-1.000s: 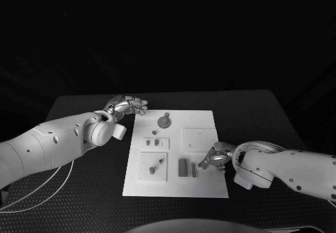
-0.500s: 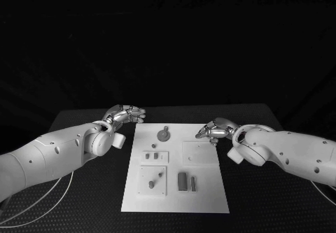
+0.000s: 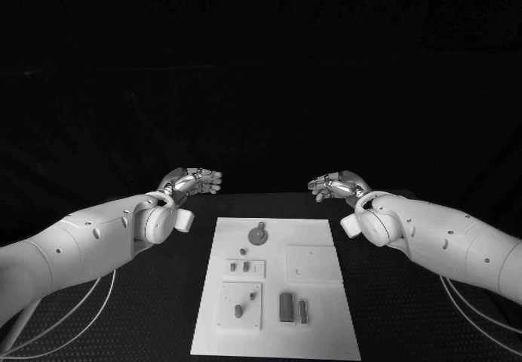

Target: Assemble the parts on the task board

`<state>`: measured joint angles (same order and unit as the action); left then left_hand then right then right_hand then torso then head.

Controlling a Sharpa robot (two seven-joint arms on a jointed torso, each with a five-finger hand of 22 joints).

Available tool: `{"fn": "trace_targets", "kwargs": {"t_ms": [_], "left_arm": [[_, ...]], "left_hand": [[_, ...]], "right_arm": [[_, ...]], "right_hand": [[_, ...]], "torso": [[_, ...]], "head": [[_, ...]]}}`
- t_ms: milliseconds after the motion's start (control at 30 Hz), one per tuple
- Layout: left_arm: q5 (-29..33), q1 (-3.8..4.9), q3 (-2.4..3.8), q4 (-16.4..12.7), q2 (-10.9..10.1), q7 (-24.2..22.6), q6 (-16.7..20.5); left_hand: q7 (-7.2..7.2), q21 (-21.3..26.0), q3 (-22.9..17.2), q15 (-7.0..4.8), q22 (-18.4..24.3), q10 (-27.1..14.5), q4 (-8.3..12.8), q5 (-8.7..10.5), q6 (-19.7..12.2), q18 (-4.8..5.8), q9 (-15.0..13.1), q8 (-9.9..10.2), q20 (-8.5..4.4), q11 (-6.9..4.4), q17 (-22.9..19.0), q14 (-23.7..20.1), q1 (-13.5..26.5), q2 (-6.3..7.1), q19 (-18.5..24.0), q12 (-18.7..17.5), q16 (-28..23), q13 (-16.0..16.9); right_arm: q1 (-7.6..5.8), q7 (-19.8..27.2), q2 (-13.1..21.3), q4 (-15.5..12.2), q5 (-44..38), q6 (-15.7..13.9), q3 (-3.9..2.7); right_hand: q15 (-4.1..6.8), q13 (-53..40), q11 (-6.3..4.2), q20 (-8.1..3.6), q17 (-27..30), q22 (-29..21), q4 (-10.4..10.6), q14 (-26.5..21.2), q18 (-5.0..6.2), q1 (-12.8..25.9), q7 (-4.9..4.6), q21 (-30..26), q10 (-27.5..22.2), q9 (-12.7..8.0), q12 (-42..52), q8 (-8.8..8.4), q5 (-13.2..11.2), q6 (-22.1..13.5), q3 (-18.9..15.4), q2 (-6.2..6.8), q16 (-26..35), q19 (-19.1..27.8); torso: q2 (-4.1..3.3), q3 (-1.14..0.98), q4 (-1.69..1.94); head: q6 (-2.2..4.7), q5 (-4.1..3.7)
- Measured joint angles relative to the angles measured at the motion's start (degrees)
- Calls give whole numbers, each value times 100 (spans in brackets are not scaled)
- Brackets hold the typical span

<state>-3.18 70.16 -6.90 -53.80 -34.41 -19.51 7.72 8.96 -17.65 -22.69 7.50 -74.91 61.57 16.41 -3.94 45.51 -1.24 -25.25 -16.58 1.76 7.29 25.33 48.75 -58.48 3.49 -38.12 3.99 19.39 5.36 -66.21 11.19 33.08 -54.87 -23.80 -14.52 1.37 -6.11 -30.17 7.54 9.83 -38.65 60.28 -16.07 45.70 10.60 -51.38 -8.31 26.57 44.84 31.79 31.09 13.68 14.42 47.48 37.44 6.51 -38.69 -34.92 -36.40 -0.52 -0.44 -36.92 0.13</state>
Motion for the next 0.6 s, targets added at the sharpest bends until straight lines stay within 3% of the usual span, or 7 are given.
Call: {"fn": "trace_targets", "kwargs": {"t_ms": [33,133,300,367,433,500,600], "left_arm": [[46,-4,-1,21,35,-13,-3],[119,-7,-1,42,90,-41,-10],[201,-40,-1,89,132,-92,-37],[211,-69,-3,104,136,-104,-48],[211,-73,-5,100,130,-98,-44],[210,-76,4,65,110,-90,-30],[209,-119,44,-105,49,-88,28]], "left_hand": [[-18,49,0,13,2,-60,0,0,-19,0,9,0,20,0,-19,-74,6,6,61,0,-53,-32],[-38,159,0,32,9,-199,0,0,-80,0,23,32,42,-11,-64,-229,6,6,182,0,-156,-99],[-38,194,0,48,9,-260,0,0,-80,0,23,32,60,-21,-81,-269,6,6,200,0,-183,-127],[-54,231,34,29,44,-291,-31,11,-168,0,67,68,52,-33,-124,-358,40,-9,278,-8,-218,-135],[-242,581,539,-128,547,-813,-388,112,-1158,-6,615,431,-5,-175,-661,-1384,719,-68,1075,-112,-611,-227],[-430,926,1040,-311,1133,-2161,-752,195,-2140,14,1165,787,-54,-339,-1201,-2389,2110,-152,1866,-196,-995,-317],[-600,1235,1490,-473,1825,-3599,-1079,268,-3024,80,1664,1108,-98,-483,-1688,-3300,3464,-230,2582,-269,-1342,-397]], "right_arm": [[35,36,-24,58,62,33,-15],[82,96,-44,133,163,95,-61],[134,186,-70,255,303,182,-114],[164,209,-88,309,342,205,-121],[171,203,-81,294,343,200,-115],[169,198,-62,251,345,185,-115],[178,199,1,79,376,130,-117]], "right_hand": [[-72,388,26,50,213,-128,-13,3,0,-31,10,-216,93,-14,-373,-5,3,-62,-90,-31,353,106],[-127,1166,10,123,614,-408,-21,54,-1,-95,54,-591,324,-64,-1069,6,69,-140,-291,-95,1038,55],[-136,1876,-17,244,1058,-895,-10,99,1,-126,81,-1156,640,-168,-1648,74,69,-191,-457,-126,1642,-243],[-115,1996,-29,254,1164,-1042,33,64,91,-67,90,-1270,624,-248,-1748,75,59,-276,-555,-159,1743,-244],[38,2243,-186,-9,1775,-2157,378,-951,-117,1099,235,-1595,-498,-903,-2064,-232,-269,-1270,-1272,-300,2224,569],[200,2462,-346,-293,2362,-3246,724,-1970,-389,2249,409,-1896,-1622,-1542,-2361,-552,-602,-2255,-1970,-401,2690,1394],[356,2669,-497,-550,2923,-4283,1054,-2941,-642,3322,570,-2180,-2689,-2152,-2639,-857,-915,-3188,-2632,-494,3130,2178]], "torso": [[17,-3,-7],[56,-11,-25],[103,-39,-49],[112,-53,-50],[113,-53,-50],[121,-50,-48],[166,-36,-40]], "head": [[16,7],[84,25],[179,55],[202,69],[202,71],[199,66],[198,51]]}}
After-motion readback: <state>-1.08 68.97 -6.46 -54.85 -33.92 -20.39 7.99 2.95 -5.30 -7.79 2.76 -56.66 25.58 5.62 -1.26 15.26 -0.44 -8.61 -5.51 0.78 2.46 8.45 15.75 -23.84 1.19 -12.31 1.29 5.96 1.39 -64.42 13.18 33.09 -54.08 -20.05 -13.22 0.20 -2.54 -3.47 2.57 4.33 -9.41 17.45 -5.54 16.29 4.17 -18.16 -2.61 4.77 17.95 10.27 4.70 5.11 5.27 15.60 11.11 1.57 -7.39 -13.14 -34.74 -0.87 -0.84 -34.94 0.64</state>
